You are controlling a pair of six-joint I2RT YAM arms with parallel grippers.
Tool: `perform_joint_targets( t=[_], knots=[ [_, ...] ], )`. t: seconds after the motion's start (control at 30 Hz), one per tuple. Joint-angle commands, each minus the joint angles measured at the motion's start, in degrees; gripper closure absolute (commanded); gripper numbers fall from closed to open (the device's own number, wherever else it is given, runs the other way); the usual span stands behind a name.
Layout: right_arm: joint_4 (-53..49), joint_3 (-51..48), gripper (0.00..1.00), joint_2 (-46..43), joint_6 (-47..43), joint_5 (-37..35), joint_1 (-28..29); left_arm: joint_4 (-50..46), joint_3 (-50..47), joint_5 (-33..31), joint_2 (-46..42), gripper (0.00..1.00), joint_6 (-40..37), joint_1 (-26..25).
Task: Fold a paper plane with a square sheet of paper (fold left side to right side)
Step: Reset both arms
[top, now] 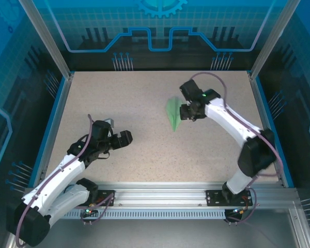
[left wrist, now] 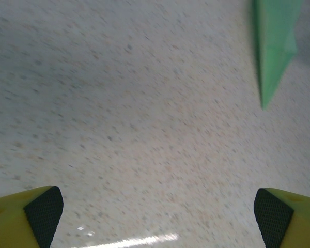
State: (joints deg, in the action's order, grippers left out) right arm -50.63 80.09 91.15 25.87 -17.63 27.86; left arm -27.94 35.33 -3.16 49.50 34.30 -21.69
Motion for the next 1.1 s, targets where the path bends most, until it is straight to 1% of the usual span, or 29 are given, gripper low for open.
perform_joint_targets(
  t=[0.0, 0.07, 0.13, 0.23, 0.3, 0.33, 0.4, 0.5, 0.6, 0.67, 0.73, 0.77, 0.87, 0.93, 1.07],
  knots=[
    [9.7, -9.3, 0.35, -9.0, -3.0, -5.0, -2.6, 2.2, 2.0, -13.3, -0.1, 0.01, -2.6, 1.3],
    [14.5, -16.0, 0.27, -14.3, -3.5, -5.8, -4.4, 4.1, 1.3, -20.8, 0.0, 0.01, -4.2, 1.5],
    [19.6, -22.9, 0.18, -19.4, -4.4, -5.8, -6.5, 9.0, -0.8, -27.0, -0.2, 0.01, -6.9, 1.6],
    [29.3, -33.3, 0.01, -25.8, -6.7, -5.1, -9.5, 20.6, -5.8, -30.5, -0.7, 0.01, -14.4, 1.6],
    [36.7, -40.4, 0.0, -29.4, -9.5, -5.3, -11.2, 26.6, -8.7, -32.4, -0.5, 0.01, -18.8, 1.7],
    [40.7, -44.1, 0.0, -31.1, -11.4, -5.9, -11.8, 29.3, -9.8, -32.1, -0.1, 0.01, -22.2, 1.7],
    [47.8, -49.8, 0.0, -33.8, -13.8, -5.9, -13.5, 32.9, -11.3, -32.0, 1.0, 0.01, -25.3, 2.0],
    [51.9, -53.0, 0.0, -36.9, -16.5, -3.8, -16.0, 36.6, -11.4, -28.8, 3.9, 0.01, -28.7, 3.4],
    [59.8, -57.7, 0.0, -37.1, -20.2, -4.2, -16.8, 42.6, -12.8, -27.4, 7.6, 0.01, -32.1, 4.5],
    [64.7, -60.8, 0.0, -35.6, -20.8, -3.0, -18.3, 47.0, -14.3, -25.3, 10.5, 0.01, -33.4, 6.0],
    [71.9, -63.4, 0.0, -33.7, -21.8, -0.7, -19.7, 51.4, -15.5, -21.8, 13.7, 0.01, -34.0, 8.0],
    [72.1, -63.2, 0.0, -33.4, -22.3, 0.1, -19.8, 52.9, -15.9, -20.1, 15.1, 0.01, -34.2, 8.9],
    [80.6, -65.3, 0.0, -31.3, -24.7, 2.4, -20.1, 57.9, -16.2, -16.3, 18.7, 0.01, -35.9, 10.3],
    [84.0, -65.2, 0.0, -29.0, -25.9, 4.6, -20.7, 62.2, -17.0, -13.8, 19.8, 0.01, -36.8, 11.1],
    [89.0, -64.6, 0.0, -24.7, -28.2, 8.4, -21.3, 67.0, -17.2, -9.0, 22.3, 0.01, -36.9, 13.3]
  ],
)
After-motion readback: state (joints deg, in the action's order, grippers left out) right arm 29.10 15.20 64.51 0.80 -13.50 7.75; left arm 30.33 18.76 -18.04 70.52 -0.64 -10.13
